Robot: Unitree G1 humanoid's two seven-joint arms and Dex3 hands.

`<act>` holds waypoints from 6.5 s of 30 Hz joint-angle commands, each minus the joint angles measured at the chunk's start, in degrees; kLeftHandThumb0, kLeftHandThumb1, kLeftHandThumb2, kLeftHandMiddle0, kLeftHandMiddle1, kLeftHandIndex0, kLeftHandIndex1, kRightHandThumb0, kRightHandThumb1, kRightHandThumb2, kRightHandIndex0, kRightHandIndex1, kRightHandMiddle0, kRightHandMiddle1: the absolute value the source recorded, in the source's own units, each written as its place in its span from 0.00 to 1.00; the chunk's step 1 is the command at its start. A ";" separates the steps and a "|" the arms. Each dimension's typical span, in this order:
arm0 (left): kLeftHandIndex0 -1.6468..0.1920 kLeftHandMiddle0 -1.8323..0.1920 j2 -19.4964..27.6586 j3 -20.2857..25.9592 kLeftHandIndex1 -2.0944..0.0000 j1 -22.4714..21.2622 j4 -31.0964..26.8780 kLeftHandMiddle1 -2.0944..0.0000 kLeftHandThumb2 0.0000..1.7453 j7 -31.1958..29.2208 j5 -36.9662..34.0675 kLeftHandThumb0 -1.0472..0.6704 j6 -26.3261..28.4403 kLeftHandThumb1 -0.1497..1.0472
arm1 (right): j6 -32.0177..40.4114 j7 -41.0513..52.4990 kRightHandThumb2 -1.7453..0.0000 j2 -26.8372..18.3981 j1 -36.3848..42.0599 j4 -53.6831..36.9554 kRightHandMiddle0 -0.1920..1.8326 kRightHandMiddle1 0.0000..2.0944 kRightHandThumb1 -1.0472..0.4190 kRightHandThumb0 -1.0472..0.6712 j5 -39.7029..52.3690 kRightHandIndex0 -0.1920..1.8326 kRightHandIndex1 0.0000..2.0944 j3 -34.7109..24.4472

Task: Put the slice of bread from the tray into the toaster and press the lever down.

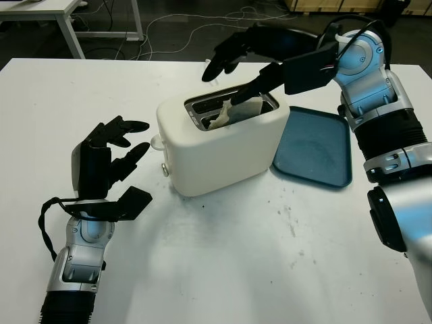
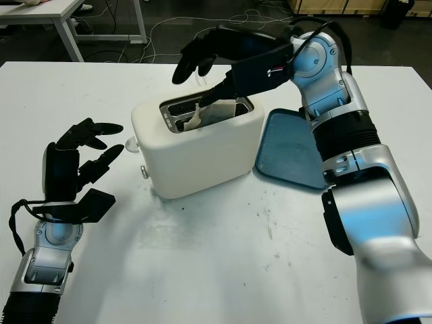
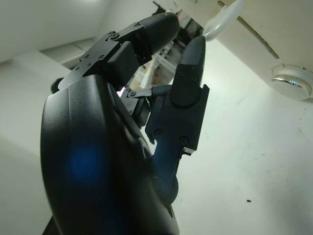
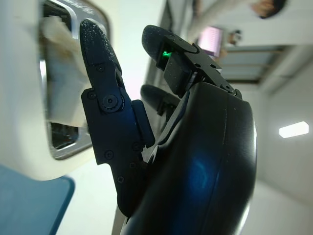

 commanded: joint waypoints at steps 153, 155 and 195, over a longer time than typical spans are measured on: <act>0.28 0.48 25.18 -5.85 0.99 -10.90 0.33 0.43 0.10 -25.94 4.52 0.42 -7.67 0.89 | -2.08 -49.68 0.89 9.00 54.73 -25.74 0.63 0.00 0.09 0.47 -3.91 0.52 0.44 -14.82; 0.28 0.48 25.11 -5.80 0.99 -10.67 -0.23 0.44 0.10 -25.97 4.44 0.42 -7.69 0.89 | -2.25 -49.68 0.89 8.99 54.71 -25.62 0.63 0.00 0.09 0.47 -3.91 0.52 0.44 -14.81; 0.29 0.53 9.52 -15.81 1.00 -9.32 19.89 0.43 0.13 -18.38 2.65 0.49 -6.29 0.89 | -2.07 -47.80 0.89 8.01 57.28 -28.84 0.63 0.00 0.09 0.47 -2.86 0.53 0.45 -16.15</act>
